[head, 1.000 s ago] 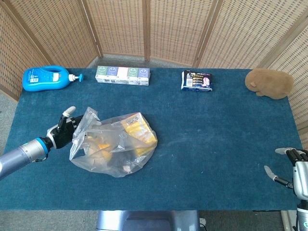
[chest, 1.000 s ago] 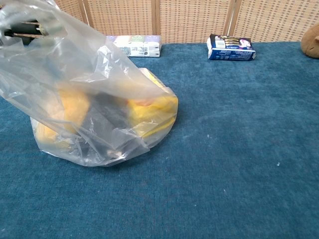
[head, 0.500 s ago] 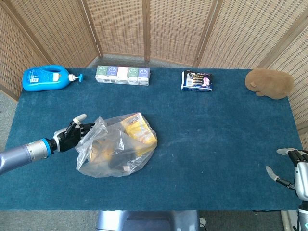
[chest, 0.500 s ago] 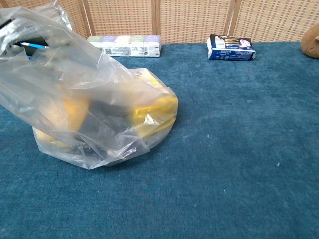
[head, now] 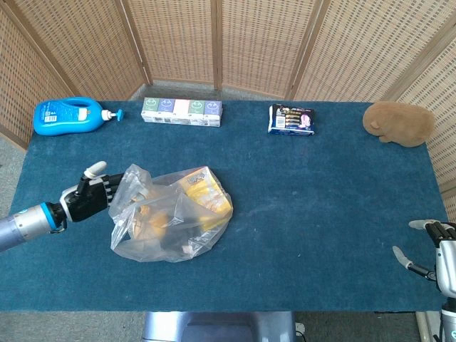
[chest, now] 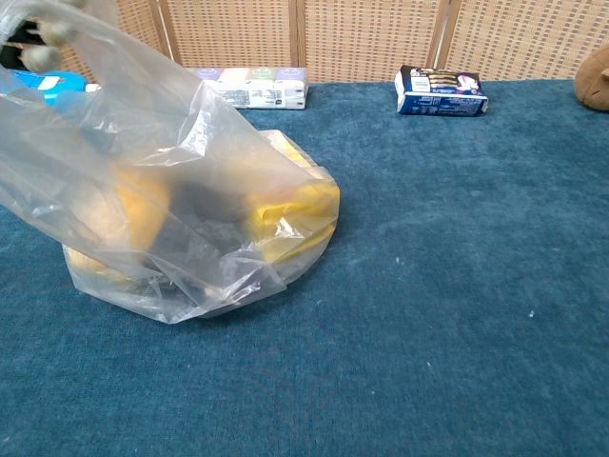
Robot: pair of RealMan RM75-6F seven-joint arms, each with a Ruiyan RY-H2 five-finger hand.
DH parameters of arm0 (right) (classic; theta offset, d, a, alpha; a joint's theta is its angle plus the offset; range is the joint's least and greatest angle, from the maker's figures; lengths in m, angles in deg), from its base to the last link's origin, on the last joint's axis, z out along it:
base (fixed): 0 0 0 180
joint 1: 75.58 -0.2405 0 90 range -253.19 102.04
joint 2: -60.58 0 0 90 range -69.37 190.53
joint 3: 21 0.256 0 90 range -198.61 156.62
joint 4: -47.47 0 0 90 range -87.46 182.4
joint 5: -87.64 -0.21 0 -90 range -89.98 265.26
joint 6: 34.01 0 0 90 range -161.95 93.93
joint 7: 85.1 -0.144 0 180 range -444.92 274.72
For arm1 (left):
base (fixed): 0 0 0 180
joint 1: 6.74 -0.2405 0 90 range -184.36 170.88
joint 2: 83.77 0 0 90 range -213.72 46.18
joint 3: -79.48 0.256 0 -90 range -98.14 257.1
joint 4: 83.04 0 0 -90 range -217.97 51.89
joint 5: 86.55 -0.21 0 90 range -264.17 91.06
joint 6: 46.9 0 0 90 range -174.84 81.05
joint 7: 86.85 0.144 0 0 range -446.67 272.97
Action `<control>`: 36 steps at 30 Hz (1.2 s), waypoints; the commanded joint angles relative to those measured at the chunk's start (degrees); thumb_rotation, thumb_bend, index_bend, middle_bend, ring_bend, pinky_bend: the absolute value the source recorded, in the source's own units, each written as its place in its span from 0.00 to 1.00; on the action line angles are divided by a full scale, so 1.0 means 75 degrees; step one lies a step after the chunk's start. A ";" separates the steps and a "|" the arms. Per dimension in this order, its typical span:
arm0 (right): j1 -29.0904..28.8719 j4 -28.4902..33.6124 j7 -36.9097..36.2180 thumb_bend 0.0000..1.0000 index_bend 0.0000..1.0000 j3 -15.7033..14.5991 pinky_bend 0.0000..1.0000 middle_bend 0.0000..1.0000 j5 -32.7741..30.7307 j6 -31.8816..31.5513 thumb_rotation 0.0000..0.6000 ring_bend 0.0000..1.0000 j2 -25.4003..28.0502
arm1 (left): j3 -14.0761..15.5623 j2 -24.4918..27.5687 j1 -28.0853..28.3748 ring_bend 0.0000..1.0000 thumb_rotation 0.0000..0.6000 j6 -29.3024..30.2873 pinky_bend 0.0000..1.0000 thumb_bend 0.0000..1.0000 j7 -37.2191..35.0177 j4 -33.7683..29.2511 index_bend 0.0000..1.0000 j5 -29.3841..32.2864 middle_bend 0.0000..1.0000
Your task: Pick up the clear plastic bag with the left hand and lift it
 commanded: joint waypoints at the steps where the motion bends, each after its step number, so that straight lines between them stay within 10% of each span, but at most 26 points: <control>1: -0.0004 -0.0004 -0.0007 0.27 0.37 0.0001 0.25 0.41 0.0000 0.0011 0.68 0.40 -0.0002 | 0.0110 -0.0047 -0.0121 0.33 0.00 -0.0140 0.33 0.21 -0.0210 0.0070 0.24 0.0218 0.33; 22: 0.0017 -0.0005 -0.0021 0.27 0.37 0.0027 0.25 0.41 -0.0065 0.0023 0.68 0.40 0.0039 | 0.0882 -0.0488 0.1122 0.33 0.00 -0.1056 0.36 0.14 -0.0047 0.0551 0.24 -0.1011 0.33; 36: 0.0035 0.0003 -0.0041 0.27 0.37 0.0012 0.25 0.41 -0.0014 -0.0009 0.68 0.40 0.0041 | 0.0685 -0.0691 0.1044 0.33 0.00 -0.0871 0.35 0.13 -0.0437 0.0161 0.24 0.0060 0.33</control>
